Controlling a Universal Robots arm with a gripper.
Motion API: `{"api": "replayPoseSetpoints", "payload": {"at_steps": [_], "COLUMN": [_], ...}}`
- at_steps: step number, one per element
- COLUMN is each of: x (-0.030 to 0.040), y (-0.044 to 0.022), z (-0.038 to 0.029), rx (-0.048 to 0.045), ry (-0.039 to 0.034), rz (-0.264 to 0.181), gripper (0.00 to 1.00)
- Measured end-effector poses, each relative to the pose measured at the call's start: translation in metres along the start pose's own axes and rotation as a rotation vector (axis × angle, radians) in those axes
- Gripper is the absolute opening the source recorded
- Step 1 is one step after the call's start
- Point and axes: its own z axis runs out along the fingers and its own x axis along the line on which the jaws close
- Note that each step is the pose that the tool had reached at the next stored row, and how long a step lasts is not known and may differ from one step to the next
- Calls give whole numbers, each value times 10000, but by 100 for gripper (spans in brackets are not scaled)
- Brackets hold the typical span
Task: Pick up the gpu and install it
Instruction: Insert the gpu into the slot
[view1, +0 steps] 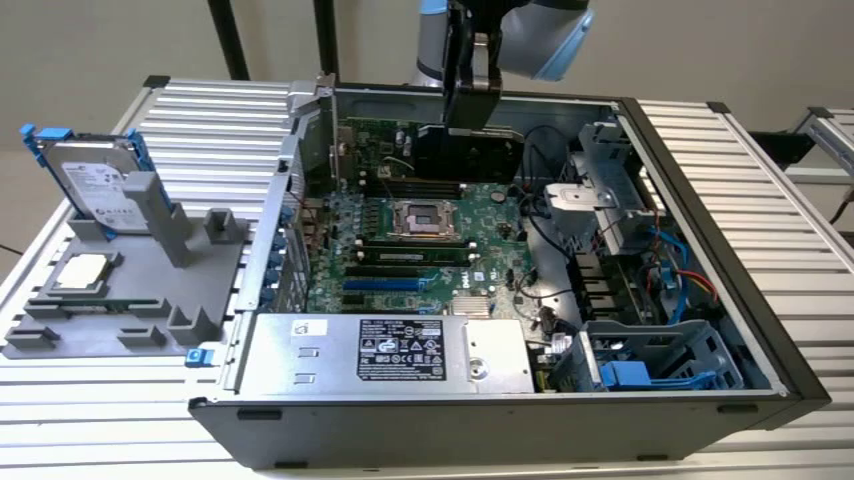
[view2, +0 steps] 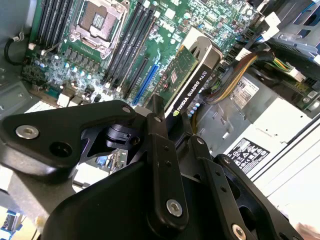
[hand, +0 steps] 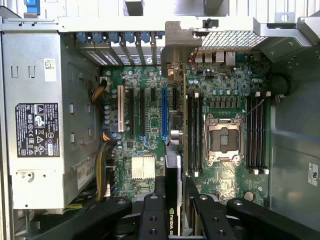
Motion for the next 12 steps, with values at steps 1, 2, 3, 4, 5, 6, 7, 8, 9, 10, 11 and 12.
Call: {"api": "replayPoseSetpoints", "payload": {"at_steps": [1, 2, 3, 4, 5, 6, 7, 8, 9, 10, 11, 12], "x": [0, -2, -5, -9, -14, -19, -24, -30, -35, -42, -47, -52], "y": [0, 0, 0, 0, 1, 1, 1, 2, 2, 3, 3, 4], "z": [0, 2, 2, 2, 4, 5, 6, 7, 9, 10, 11, 12], "rx": [0, 1, 0, -1, 0, 0, 0, 0, 0, 0, 0, 0], "ry": [-1, -2, -1, 1, 0, -1, 0, 0, -1, 0, 0, 0], "rz": [0, 0, 1, 0, 1, 0, 0, 1, 0, 0, 0, 0], "gripper": [0, 0, 0, 0, 0, 0, 0, 0, 0, 0, 0, 0]}}
